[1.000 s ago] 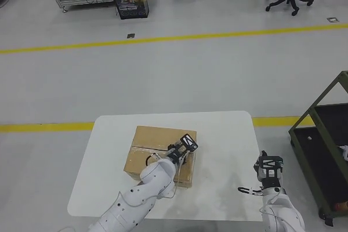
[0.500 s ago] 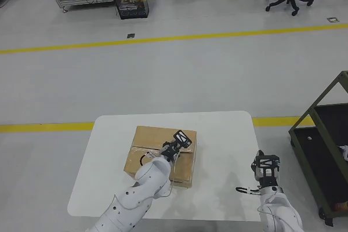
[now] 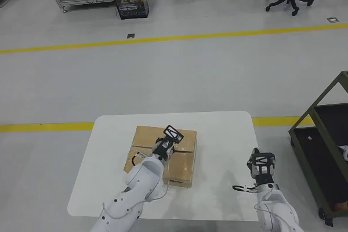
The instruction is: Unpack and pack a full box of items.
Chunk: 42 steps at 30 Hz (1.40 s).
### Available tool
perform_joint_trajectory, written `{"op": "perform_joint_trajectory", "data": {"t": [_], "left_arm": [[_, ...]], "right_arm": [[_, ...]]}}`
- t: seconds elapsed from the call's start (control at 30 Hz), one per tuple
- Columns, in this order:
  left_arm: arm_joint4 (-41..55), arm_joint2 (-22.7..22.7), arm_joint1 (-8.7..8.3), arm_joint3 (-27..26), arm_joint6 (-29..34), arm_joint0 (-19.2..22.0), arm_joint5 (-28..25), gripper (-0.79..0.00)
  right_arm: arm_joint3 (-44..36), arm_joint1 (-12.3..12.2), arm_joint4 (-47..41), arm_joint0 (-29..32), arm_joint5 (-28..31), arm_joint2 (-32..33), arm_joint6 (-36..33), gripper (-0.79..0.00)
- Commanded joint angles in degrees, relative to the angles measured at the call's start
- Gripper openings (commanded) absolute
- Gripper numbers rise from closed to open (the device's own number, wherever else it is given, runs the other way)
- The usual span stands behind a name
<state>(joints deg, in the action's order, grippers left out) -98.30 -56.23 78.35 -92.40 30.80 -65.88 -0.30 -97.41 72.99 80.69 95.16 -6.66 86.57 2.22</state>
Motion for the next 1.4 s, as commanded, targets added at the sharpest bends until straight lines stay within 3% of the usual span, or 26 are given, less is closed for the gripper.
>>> {"op": "perform_joint_trajectory", "data": {"t": [0.0,0.33,0.83,1.1,1.37], "left_arm": [[-0.1,-1.3,-0.2,-1.4,0.3,-0.8,0.0,-0.785],[-5.3,-7.4,-1.51,-6.6,0.9,-4.2,-3.3,-0.785],[-7.6,-20.4,-3.58,-10.4,-2.4,-8.4,-9.1,-0.785],[-10.5,-26.6,-4.52,-13.5,-2.8,-11.7,-9.8,-0.785],[-11.8,-28.7,-4.63,-14.4,-1.7,-13.0,-7.1,-0.785]], "right_arm": [[0.0,0.0,-0.1,-0.1,0.2,-0.2,0.0,-0.785],[0.3,0.2,0.4,-1.0,0.8,-0.5,-0.4,-0.785],[0.5,0.4,-1.2,-1.5,5.1,-1.8,0.6,-0.785],[1.0,0.4,-0.5,-1.8,5.5,-2.4,0.4,-0.785],[1.1,0.5,-0.1,-2.0,6.3,-2.6,0.5,-0.785]]}}
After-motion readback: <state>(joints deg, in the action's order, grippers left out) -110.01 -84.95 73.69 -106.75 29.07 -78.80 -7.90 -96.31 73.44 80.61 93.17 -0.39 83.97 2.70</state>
